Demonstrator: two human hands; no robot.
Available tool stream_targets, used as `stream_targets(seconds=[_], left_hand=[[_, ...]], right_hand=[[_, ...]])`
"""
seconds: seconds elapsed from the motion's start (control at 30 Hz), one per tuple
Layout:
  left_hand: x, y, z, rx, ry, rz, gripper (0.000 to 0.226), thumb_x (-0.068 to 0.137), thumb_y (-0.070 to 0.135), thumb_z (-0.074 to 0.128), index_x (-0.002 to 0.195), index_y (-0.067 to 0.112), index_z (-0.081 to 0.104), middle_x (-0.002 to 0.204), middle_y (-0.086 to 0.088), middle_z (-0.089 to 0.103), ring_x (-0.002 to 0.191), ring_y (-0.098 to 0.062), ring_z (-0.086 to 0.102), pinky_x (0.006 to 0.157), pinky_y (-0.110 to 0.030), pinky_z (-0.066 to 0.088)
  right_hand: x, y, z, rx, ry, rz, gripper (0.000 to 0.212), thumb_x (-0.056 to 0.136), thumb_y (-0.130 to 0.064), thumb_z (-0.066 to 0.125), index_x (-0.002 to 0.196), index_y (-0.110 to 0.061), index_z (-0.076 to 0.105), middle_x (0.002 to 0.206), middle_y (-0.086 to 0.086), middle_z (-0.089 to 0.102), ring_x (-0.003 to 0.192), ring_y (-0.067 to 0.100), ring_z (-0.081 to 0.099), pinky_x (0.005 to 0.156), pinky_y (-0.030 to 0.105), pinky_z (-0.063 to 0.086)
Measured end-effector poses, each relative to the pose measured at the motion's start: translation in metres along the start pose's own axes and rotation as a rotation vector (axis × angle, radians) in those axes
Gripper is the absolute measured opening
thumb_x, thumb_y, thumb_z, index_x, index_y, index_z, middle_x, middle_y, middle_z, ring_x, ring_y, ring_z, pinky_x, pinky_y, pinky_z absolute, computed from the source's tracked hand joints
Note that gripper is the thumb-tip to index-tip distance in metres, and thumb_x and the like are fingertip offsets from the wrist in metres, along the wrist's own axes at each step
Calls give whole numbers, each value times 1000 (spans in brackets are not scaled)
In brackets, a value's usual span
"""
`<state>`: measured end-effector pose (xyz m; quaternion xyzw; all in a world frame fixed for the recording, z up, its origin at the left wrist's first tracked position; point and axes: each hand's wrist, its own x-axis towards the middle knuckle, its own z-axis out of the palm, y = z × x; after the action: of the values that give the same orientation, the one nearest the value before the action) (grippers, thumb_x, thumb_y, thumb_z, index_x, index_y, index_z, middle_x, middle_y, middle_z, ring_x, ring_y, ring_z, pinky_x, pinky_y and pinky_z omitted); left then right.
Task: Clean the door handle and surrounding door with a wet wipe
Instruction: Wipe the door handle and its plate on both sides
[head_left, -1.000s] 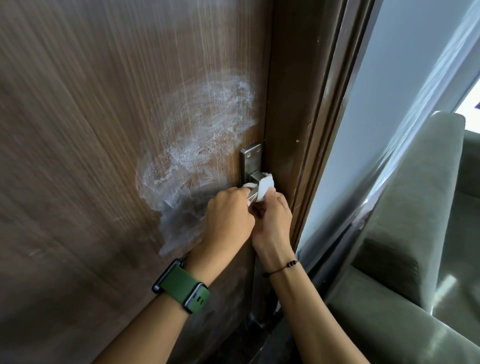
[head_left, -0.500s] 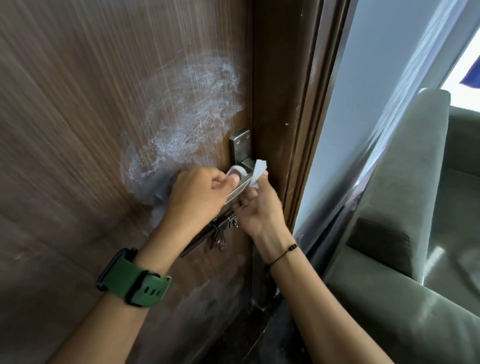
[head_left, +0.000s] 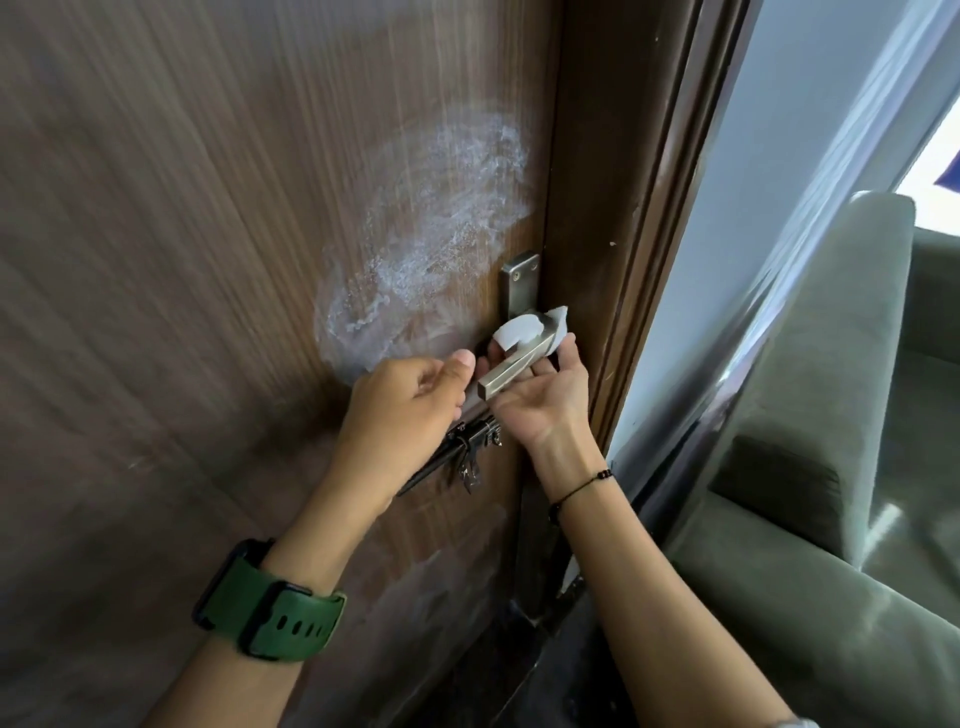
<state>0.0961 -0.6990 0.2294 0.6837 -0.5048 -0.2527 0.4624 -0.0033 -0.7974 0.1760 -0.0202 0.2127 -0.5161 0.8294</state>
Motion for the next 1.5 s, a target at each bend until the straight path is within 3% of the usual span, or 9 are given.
stream_targets(seconds=[0.3, 0.43, 0.63, 0.8, 0.93, 1.1, 1.23, 1.4, 1.5], left_hand=[[7, 0, 15, 1, 3, 53, 38, 88, 37, 51, 75, 5, 67, 72, -16, 70, 74, -30, 68, 77, -51, 54], [9, -1, 14, 37, 72, 99, 28, 87, 35, 52, 88, 11, 67, 68, 2, 66, 76, -20, 66, 76, -36, 54], [10, -1, 18, -4, 112, 126, 26, 87, 30, 54, 101, 10, 63, 95, -6, 70, 89, -20, 65, 81, -38, 53], [10, -5, 22, 2, 112, 118, 28, 88, 32, 53, 104, 11, 62, 97, -2, 69, 83, -5, 61, 71, -17, 47], [12, -9, 23, -46, 99, 66, 35, 90, 42, 44, 100, 15, 64, 91, -1, 70, 88, -14, 63, 77, -31, 51], [19, -21, 38, -650, -93, -336, 44, 93, 45, 36, 98, 9, 61, 84, -4, 70, 86, -16, 67, 80, -29, 50], [22, -32, 49, -1178, -248, -596, 58, 92, 49, 34, 110, -1, 57, 99, -21, 69, 95, -30, 65, 82, -38, 50], [14, -41, 63, -1327, -239, -655, 58, 91, 46, 36, 104, -5, 60, 97, -23, 71, 94, -34, 67, 85, -41, 50], [9, -41, 71, -1349, -215, -661, 50, 92, 41, 39, 96, -2, 65, 92, -20, 73, 87, -31, 70, 88, -41, 48]], right_hand=[[-17, 38, -23, -164, -113, -1, 43, 97, -35, 40, 83, -7, 69, 70, 5, 71, 73, 18, 61, 70, 28, 49], [-12, 21, -15, -89, -102, -91, 35, 98, -26, 40, 94, -2, 64, 76, 8, 73, 82, 21, 62, 77, 30, 50], [-26, 45, -22, -259, -68, -33, 34, 98, -27, 39, 96, -4, 64, 88, 12, 68, 84, 21, 63, 81, 31, 49], [-19, 16, -12, -339, 0, -193, 33, 100, -22, 38, 94, -1, 63, 76, 10, 71, 74, 19, 63, 74, 29, 49], [-28, 35, -26, -524, -115, -135, 35, 99, -23, 38, 86, -7, 67, 71, 9, 73, 68, 19, 64, 70, 29, 51], [-26, -15, -23, -1278, 81, -600, 27, 83, -24, 64, 62, -7, 66, 64, 14, 68, 58, 21, 57, 62, 42, 49], [-16, -42, -1, -1373, 142, -722, 17, 76, -28, 67, 65, -18, 57, 79, 17, 67, 76, 35, 63, 72, 48, 52], [-14, -49, 9, -1632, 141, -886, 12, 86, -18, 57, 97, -15, 55, 82, 5, 65, 63, 12, 58, 51, 9, 45], [-29, -26, 7, -1918, -9, -1101, 10, 90, -10, 46, 92, -9, 56, 73, 6, 64, 59, 18, 59, 50, 21, 46]])
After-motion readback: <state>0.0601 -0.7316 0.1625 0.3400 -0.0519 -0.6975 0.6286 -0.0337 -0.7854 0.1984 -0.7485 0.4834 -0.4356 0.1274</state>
